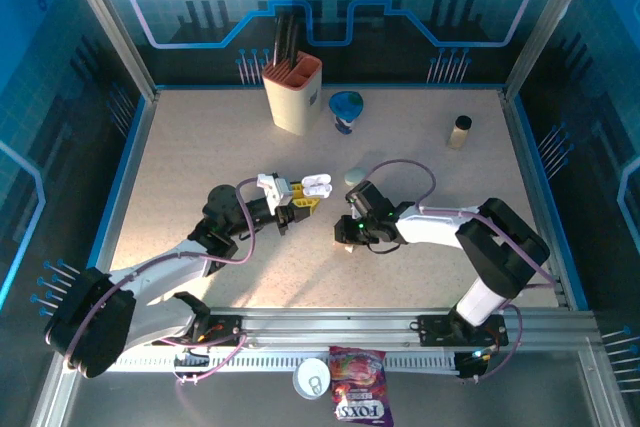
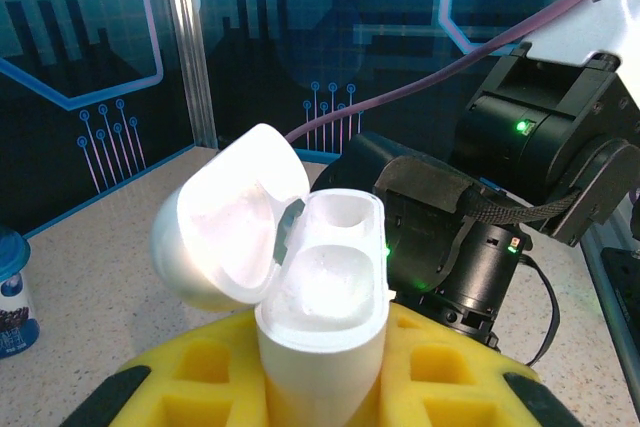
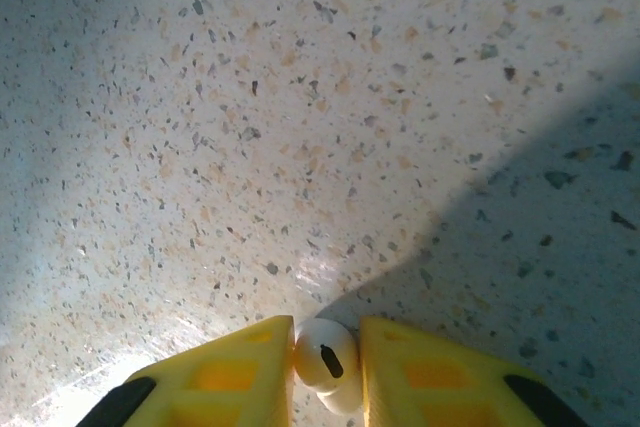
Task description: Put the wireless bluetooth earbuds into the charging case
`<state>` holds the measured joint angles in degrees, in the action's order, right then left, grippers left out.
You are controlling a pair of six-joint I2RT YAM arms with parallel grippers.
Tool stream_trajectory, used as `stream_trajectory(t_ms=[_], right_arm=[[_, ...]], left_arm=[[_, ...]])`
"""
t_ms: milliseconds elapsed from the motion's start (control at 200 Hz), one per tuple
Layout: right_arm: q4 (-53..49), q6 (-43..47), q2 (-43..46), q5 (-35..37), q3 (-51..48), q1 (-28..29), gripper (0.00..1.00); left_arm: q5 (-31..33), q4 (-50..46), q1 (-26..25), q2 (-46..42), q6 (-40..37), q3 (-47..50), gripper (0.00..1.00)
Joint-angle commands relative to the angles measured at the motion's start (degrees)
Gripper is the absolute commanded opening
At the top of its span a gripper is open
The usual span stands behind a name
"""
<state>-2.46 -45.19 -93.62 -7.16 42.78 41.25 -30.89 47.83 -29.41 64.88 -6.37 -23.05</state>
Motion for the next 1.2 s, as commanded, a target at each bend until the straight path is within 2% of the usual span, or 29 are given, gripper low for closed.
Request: stream_trajectory(t_ms=[0,145,245,535,820,985,1196], right_arm=[[-0.84,1.16,-1.07,-0.54,1.03,0.8,0.19],[-0.61,2.85,0.88,0.27,0.79,1.05,0.16],[-0.38,5.04,3.97,3.46,0.35,1.7,0.16],[-3.48,13.33,20.02,19.88,-1.04,3.23,0.15],[-5.28,29.54,34.37,34.59,2.56,8.95,0.15],[-1.37,38.28,36.06,38.8,4.77,14.22,0.14],[2.62,45.16,32.74,41.69,7.28,19.74,0.14]], left_arm=[[-1.01,0.68,-0.42,0.18,-0.4,1.16,0.13],[-0.63,-0.03,-0.41,0.32,-0.75,1.44,0.14],[-0.48,-0.26,-0.47,0.64,-0.85,1.48,0.14],[-0.45,-1.03,-0.59,1.47,-0.01,1.84,0.14],[-1.11,-0.72,-1.58,3.2,5.8,-0.11,0.14],[-1.52,-0.68,-2.01,4.7,6.36,-0.51,0.14],[-1.84,0.0,-2.41,5.61,7.84,-0.96,0.14]])
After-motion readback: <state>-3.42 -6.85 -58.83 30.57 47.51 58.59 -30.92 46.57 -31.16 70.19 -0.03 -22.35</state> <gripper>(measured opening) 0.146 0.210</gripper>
